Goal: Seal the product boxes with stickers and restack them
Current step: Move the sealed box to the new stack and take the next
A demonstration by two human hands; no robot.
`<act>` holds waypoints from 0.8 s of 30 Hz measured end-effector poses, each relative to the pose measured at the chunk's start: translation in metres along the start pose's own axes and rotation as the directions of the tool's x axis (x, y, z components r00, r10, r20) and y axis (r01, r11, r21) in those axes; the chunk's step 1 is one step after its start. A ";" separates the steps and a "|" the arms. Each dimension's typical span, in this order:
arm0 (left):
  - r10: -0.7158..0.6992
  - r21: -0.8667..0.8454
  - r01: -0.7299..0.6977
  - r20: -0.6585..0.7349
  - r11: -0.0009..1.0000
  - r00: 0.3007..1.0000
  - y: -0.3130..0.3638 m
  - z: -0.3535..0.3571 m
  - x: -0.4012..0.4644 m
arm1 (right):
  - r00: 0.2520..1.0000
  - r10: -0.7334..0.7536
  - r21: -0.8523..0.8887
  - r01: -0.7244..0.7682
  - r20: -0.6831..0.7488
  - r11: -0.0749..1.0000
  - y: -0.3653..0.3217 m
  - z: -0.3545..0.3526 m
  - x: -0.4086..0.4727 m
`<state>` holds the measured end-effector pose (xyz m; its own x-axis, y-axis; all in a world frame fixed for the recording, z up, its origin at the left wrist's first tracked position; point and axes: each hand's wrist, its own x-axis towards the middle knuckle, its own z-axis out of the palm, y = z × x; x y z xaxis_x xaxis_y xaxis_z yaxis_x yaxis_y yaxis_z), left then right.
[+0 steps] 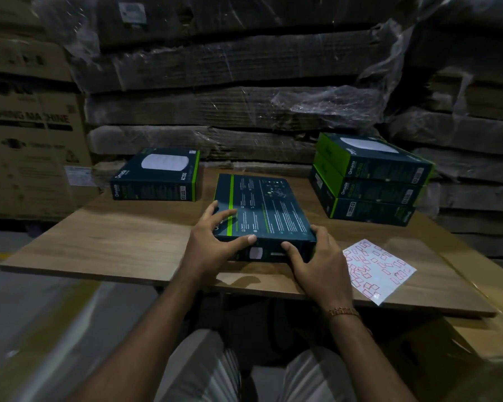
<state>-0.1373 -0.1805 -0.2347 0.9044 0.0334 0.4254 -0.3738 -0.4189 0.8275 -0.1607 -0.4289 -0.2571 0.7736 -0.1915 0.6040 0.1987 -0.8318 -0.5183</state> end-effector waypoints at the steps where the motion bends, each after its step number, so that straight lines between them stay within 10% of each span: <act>1: -0.009 -0.011 0.009 0.018 1.000 1.000 -0.001 0.000 0.001 | 1.000 0.004 0.014 -0.004 0.001 1.000 0.000 0.000 0.000; 11: -0.176 -0.252 0.164 -0.024 0.954 0.984 -0.017 -0.008 0.011 | 0.998 -0.046 0.131 0.040 0.043 0.991 0.004 -0.003 0.000; 24: -0.238 -0.639 0.247 0.102 0.729 0.966 -0.029 -0.018 0.025 | 0.905 -0.077 0.232 0.188 -0.418 0.955 -0.024 0.006 -0.011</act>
<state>-0.1074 -0.1516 -0.2413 0.9835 0.0393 0.1763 -0.1802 0.2826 0.9421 -0.1703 -0.4038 -0.2552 0.4336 -0.3271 0.8396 0.4744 -0.7093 -0.5214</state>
